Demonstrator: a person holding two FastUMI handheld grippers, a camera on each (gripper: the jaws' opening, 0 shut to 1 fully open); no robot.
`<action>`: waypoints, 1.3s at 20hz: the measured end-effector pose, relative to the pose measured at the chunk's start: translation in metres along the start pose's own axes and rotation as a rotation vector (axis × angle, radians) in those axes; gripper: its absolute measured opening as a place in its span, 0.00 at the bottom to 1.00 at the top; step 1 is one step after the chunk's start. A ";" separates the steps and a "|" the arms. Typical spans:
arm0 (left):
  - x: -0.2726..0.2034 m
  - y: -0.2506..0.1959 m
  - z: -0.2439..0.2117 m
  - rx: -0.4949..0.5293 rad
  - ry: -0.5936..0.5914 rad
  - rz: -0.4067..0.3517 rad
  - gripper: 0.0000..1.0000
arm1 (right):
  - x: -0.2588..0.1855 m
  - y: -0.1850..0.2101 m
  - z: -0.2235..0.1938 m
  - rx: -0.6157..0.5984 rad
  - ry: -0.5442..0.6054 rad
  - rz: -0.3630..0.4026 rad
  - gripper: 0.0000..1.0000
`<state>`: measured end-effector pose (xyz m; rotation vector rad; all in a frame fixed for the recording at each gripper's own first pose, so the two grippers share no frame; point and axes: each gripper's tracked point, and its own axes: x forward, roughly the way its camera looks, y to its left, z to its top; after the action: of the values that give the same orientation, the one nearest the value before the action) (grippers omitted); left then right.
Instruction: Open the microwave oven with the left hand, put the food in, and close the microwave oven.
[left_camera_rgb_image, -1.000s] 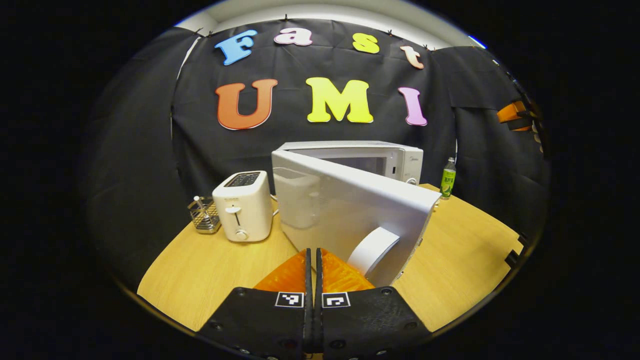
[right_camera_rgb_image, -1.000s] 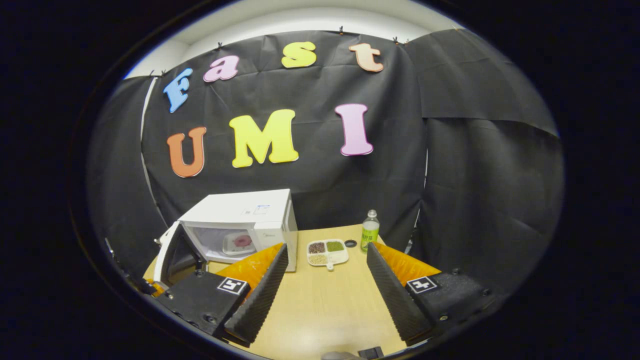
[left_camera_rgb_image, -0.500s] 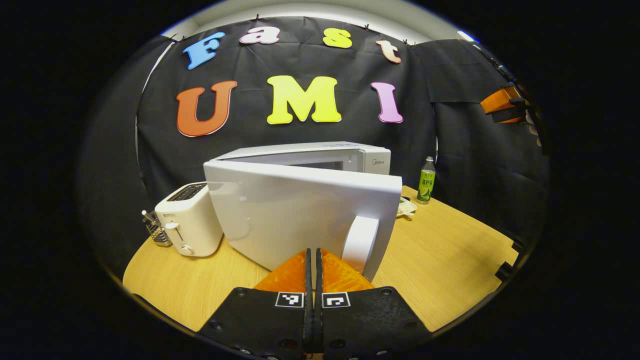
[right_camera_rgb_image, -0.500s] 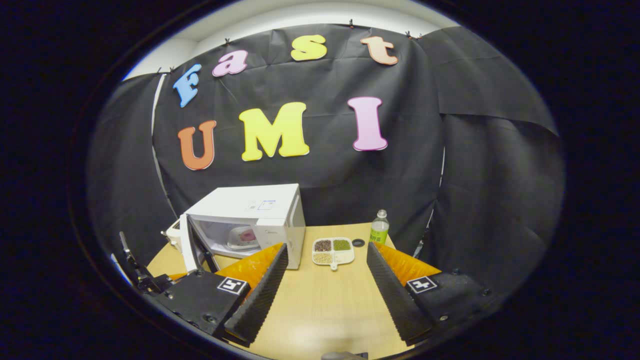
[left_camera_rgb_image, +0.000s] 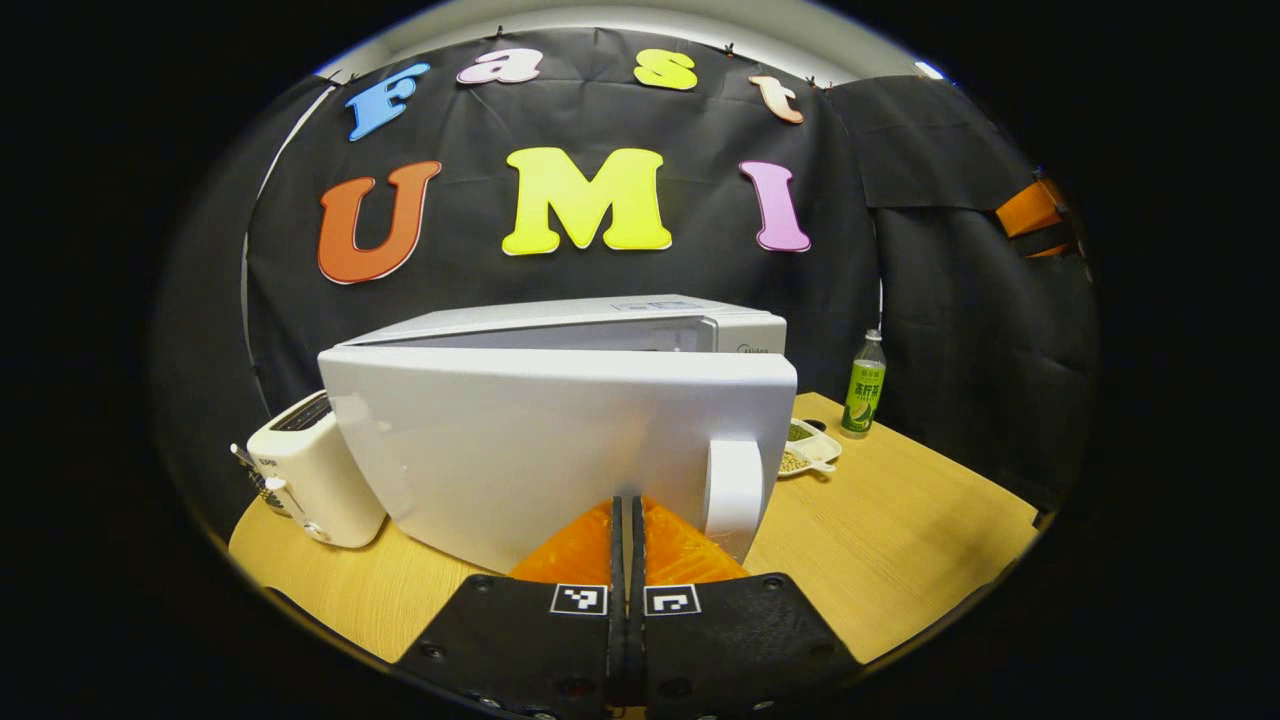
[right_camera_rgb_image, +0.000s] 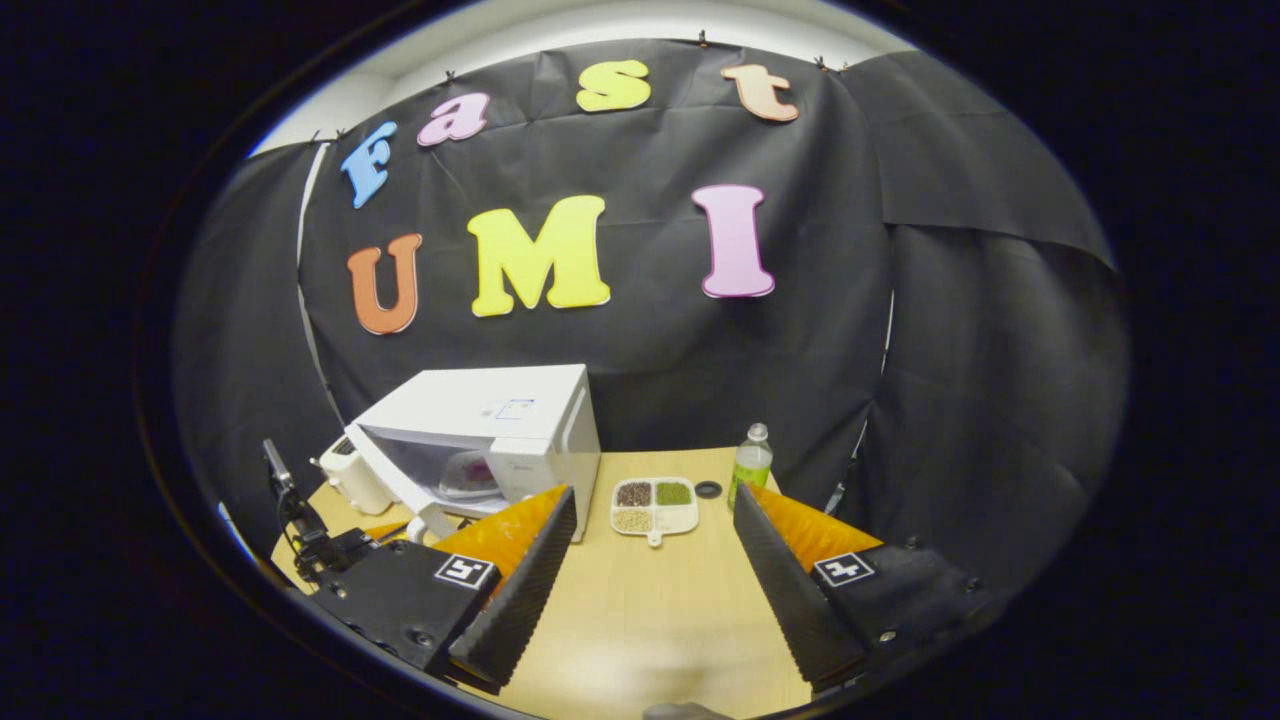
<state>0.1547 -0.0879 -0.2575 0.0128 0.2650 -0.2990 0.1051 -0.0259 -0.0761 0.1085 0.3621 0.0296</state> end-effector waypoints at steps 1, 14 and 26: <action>0.009 -0.003 0.003 0.002 0.001 -0.004 0.00 | 0.001 -0.002 0.000 0.001 0.002 -0.003 0.92; 0.090 -0.015 0.022 -0.018 -0.006 0.016 0.00 | 0.013 -0.021 -0.002 0.021 0.022 -0.018 0.92; 0.103 -0.011 0.025 -0.006 -0.005 0.054 0.00 | 0.023 -0.017 -0.005 0.018 0.040 0.015 1.00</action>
<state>0.2528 -0.1295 -0.2596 0.0132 0.2605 -0.2441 0.1252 -0.0416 -0.0914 0.1287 0.4018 0.0436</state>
